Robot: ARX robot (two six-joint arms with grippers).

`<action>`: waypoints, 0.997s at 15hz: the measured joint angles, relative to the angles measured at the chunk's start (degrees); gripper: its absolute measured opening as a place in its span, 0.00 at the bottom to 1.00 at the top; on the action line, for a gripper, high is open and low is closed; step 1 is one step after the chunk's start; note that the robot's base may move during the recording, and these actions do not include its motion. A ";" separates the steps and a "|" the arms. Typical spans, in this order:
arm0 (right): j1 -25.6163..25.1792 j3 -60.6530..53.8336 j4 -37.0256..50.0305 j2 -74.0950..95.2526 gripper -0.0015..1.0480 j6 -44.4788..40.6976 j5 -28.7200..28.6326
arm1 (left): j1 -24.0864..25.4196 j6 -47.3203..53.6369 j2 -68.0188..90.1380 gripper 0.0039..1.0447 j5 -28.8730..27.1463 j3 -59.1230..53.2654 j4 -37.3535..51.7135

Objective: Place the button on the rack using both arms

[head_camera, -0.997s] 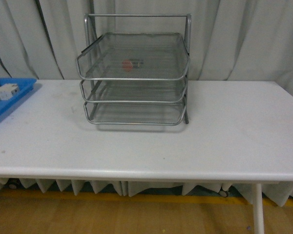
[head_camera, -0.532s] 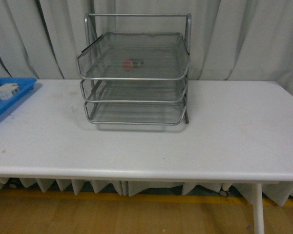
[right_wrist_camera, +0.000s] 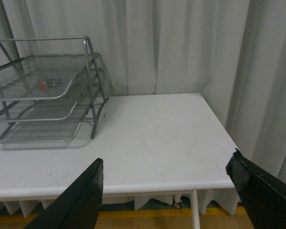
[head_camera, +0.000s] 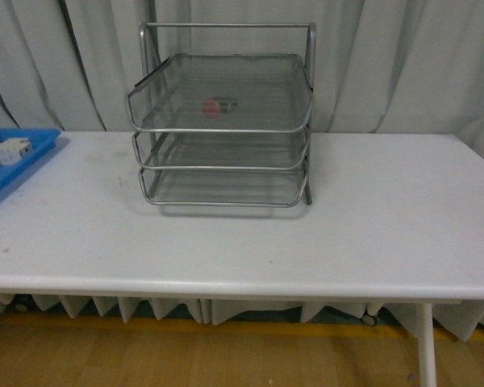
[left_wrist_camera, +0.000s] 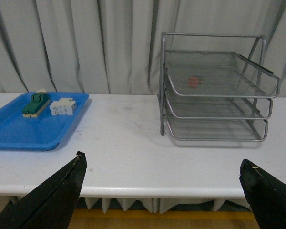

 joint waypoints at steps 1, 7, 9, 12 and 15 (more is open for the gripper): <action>0.00 0.00 0.00 0.00 0.84 0.00 0.00 | 0.00 0.00 0.00 0.94 0.00 0.00 0.00; 0.00 0.00 0.00 0.00 0.94 -0.04 0.00 | 0.00 0.00 0.00 0.94 0.00 0.00 0.00; 0.00 0.00 0.00 0.00 0.94 -0.04 0.00 | 0.00 0.00 0.00 0.94 0.00 0.00 -0.02; 0.00 0.00 0.09 -0.02 0.94 -0.04 0.00 | 0.00 0.00 0.00 0.94 0.00 0.00 0.07; 0.00 0.00 0.07 0.00 0.94 -0.07 0.00 | 0.00 0.00 0.00 0.94 0.00 0.00 0.04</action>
